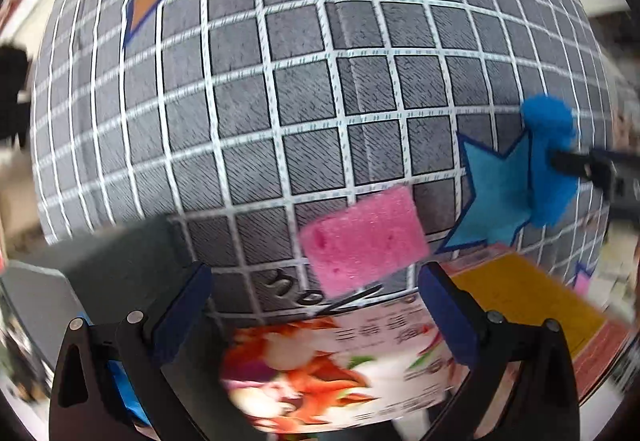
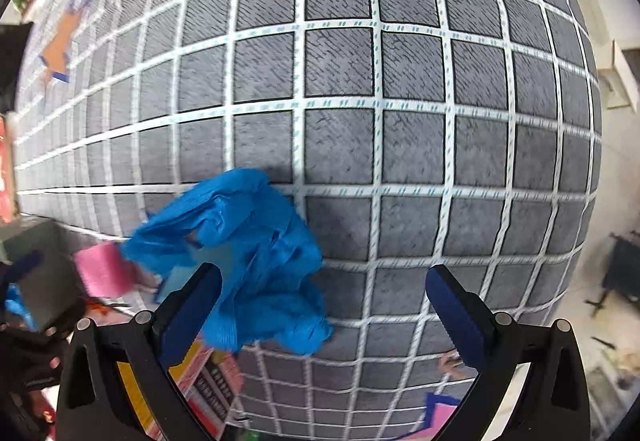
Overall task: Organize soft objects
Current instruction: 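Grasp the pink foam sponge with the left tool while the right tool grasps the last blue bag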
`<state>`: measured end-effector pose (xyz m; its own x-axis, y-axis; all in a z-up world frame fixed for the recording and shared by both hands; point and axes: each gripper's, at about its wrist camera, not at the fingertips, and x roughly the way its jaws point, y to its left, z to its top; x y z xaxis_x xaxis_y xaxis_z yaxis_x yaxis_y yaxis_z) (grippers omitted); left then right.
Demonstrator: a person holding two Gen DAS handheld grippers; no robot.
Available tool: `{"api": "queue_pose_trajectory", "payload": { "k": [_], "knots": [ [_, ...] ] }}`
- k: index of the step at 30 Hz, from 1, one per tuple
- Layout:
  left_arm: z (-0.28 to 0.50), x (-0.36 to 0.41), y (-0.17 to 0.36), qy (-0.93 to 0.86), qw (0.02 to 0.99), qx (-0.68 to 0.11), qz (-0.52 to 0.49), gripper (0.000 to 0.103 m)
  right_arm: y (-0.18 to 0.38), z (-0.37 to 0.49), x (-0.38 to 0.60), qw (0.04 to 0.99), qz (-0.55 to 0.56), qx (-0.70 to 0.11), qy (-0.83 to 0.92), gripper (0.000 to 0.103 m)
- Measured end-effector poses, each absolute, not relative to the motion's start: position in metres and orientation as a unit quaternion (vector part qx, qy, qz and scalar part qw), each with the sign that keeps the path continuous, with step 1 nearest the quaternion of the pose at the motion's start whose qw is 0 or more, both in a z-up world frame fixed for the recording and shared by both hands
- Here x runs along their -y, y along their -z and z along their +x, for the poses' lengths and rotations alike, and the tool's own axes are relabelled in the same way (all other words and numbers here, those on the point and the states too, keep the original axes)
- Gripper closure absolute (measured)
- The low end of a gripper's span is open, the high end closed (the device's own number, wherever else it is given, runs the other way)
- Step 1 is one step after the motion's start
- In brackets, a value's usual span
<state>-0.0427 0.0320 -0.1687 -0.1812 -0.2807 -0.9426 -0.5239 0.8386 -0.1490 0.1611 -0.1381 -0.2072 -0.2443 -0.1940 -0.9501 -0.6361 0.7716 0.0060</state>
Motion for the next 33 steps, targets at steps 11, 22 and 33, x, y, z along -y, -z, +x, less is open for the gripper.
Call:
{"api": "queue_pose_trajectory", "payload": {
  "k": [11,22,33],
  "knots": [
    [-0.072,-0.004,0.223,-0.146,0.541,-0.761,-0.327,0.000,0.228,0.089,0.122,0.540,-0.313,-0.750,-0.218,0.000],
    [-0.078,0.009,0.272,-0.153,0.529,-0.770,-0.323,0.000,0.262,0.039,0.111,0.538,-0.363,-0.732,-0.207,0.000],
    [-0.062,0.005,0.253,-0.155,0.520,-0.774,-0.326,0.000,0.239,0.069,0.113,0.554,-0.356,-0.722,-0.214,0.000]
  ]
}}
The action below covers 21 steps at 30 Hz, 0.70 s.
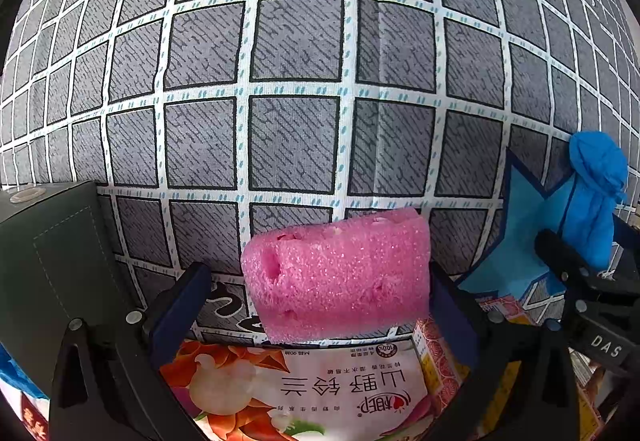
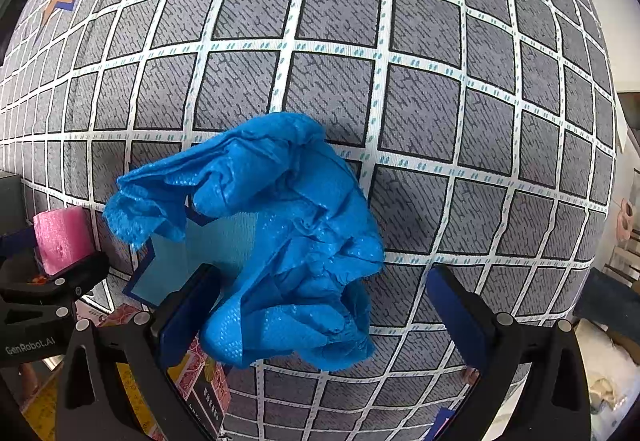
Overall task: Organize soft objects
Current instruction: 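Grasp the pink foam sponge with the left tool while the right tool grasps the last blue bag, then carry the pink sponge and blue bag over the white box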
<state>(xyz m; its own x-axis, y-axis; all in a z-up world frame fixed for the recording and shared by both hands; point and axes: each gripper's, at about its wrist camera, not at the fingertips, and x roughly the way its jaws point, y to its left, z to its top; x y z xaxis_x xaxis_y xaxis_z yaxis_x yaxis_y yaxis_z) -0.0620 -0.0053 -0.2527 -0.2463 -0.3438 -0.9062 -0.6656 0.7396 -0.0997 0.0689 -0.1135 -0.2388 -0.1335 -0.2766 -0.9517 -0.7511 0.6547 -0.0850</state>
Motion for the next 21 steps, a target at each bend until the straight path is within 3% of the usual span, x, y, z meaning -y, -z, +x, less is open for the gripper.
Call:
{"api": "queue_pose_trajectory", "payload": {
  "k": [6,9,11,21],
  "knots": [
    [-0.062,0.007,0.255,-0.149,0.527,-0.774,-0.318,0.005,0.228,0.065,0.125,0.551,-0.343,-0.736,-0.195,0.002],
    [-0.055,0.011,0.243,-0.143,0.546,-0.767,-0.305,0.021,0.214,0.062,0.129,0.565,-0.336,-0.727,-0.197,0.028],
    [-0.051,0.013,0.235,-0.145,0.558,-0.762,-0.293,0.025,0.204,0.059,0.128,0.571,-0.342,-0.716,-0.210,0.071],
    [-0.038,0.022,0.179,-0.149,0.634,-0.733,-0.197,0.025,0.164,0.070,0.162,0.590,-0.278,-0.730,-0.205,0.073]
  ]
}}
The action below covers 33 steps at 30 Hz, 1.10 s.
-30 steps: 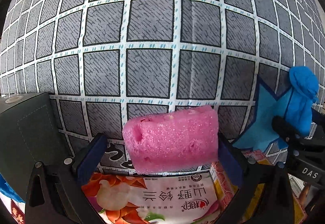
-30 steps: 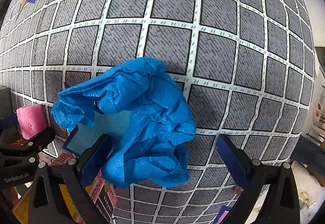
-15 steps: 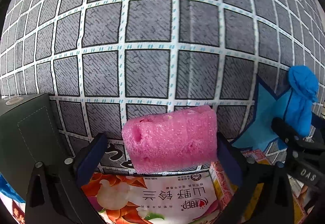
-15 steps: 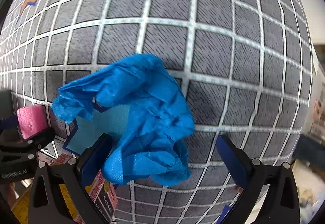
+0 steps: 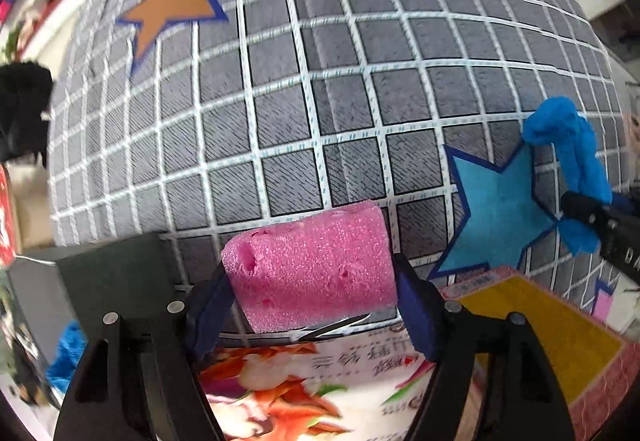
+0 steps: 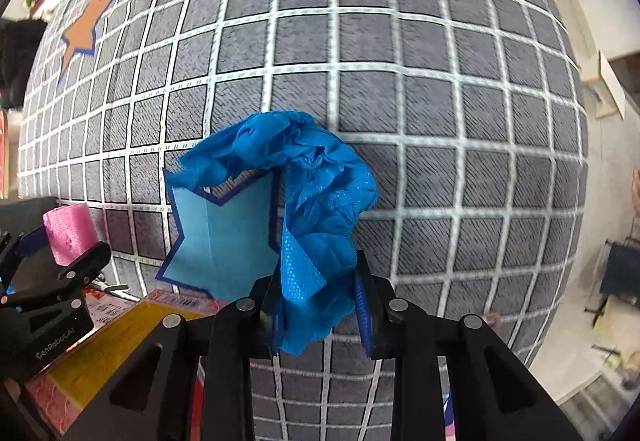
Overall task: Organize soft objects
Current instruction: 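Carry the pink sponge and blue bag over the white box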
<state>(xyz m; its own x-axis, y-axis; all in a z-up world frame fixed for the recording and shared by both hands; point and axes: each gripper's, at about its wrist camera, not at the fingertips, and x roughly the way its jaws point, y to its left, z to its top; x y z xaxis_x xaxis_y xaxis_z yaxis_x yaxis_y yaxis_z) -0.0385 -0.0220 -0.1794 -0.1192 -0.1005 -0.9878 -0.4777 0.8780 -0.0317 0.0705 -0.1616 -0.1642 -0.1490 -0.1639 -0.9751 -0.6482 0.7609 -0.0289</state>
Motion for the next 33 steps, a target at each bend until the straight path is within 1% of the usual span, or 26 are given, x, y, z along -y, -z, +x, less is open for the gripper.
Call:
{"api": "queue_pose_trajectory", "payload": {
  "k": [12,20,23,33],
  "knots": [
    [-0.035,0.013,0.117,-0.158,0.673,-0.696,-0.194,0.025,0.085,0.085,0.215,0.623,-0.220,-0.725,-0.194,0.073],
    [-0.062,0.031,0.072,-0.147,0.696,-0.674,-0.200,0.025,0.038,0.078,0.203,0.641,-0.196,-0.712,-0.208,0.073],
    [-0.081,0.029,0.074,-0.141,0.704,-0.666,-0.201,0.025,0.037,0.057,0.196,0.649,-0.190,-0.705,-0.212,0.073],
    [-0.124,0.029,0.042,-0.128,0.725,-0.642,-0.214,0.025,0.005,0.017,0.161,0.662,-0.192,-0.679,-0.250,0.073]
  ]
}}
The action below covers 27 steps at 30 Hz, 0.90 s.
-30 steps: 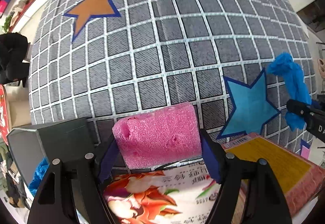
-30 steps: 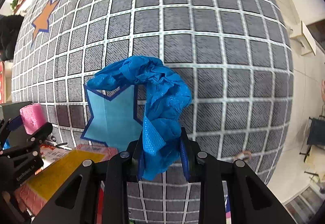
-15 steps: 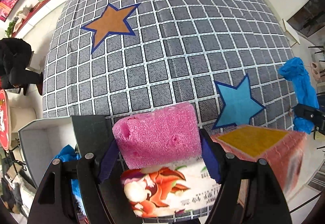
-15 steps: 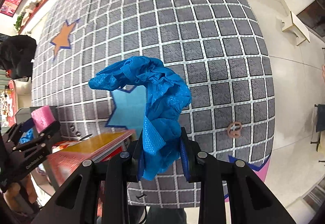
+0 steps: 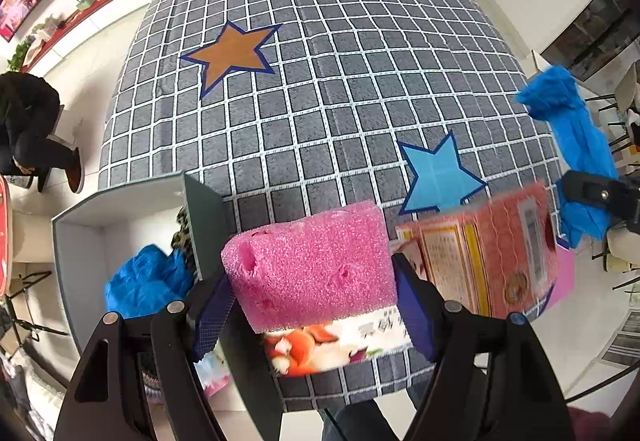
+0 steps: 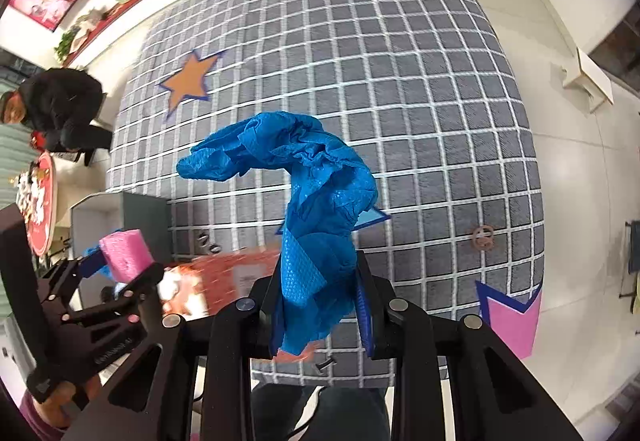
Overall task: Organize soft objects
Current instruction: 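Carry the pink sponge and blue bag over the white box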
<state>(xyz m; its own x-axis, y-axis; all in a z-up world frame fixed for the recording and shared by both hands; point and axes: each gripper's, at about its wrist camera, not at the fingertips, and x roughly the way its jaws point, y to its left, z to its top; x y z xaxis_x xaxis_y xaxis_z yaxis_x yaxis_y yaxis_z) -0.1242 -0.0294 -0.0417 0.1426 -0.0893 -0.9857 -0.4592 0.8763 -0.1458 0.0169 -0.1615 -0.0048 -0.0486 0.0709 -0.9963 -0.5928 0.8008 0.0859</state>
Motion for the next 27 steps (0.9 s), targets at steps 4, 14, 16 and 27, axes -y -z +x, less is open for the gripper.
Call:
{"api": "queue_pose_trajectory", "payload": {
  "k": [4,14,16,27],
  "knots": [
    [-0.141,0.032,0.034,-0.097,0.726,-0.644,-0.221,0.025,-0.004,-0.004,0.141,0.654,-0.206,-0.673,-0.276,0.073],
    [-0.201,0.016,0.025,-0.138,0.716,-0.634,-0.257,0.025,0.001,-0.079,0.104,0.617,-0.235,-0.673,-0.333,0.073],
    [-0.215,0.009,0.028,-0.150,0.708,-0.635,-0.271,0.025,0.006,-0.093,0.095,0.603,-0.251,-0.674,-0.344,0.073],
    [-0.275,-0.016,0.040,-0.209,0.679,-0.625,-0.325,0.025,0.025,-0.147,0.059,0.549,-0.318,-0.668,-0.388,0.073]
  ]
}}
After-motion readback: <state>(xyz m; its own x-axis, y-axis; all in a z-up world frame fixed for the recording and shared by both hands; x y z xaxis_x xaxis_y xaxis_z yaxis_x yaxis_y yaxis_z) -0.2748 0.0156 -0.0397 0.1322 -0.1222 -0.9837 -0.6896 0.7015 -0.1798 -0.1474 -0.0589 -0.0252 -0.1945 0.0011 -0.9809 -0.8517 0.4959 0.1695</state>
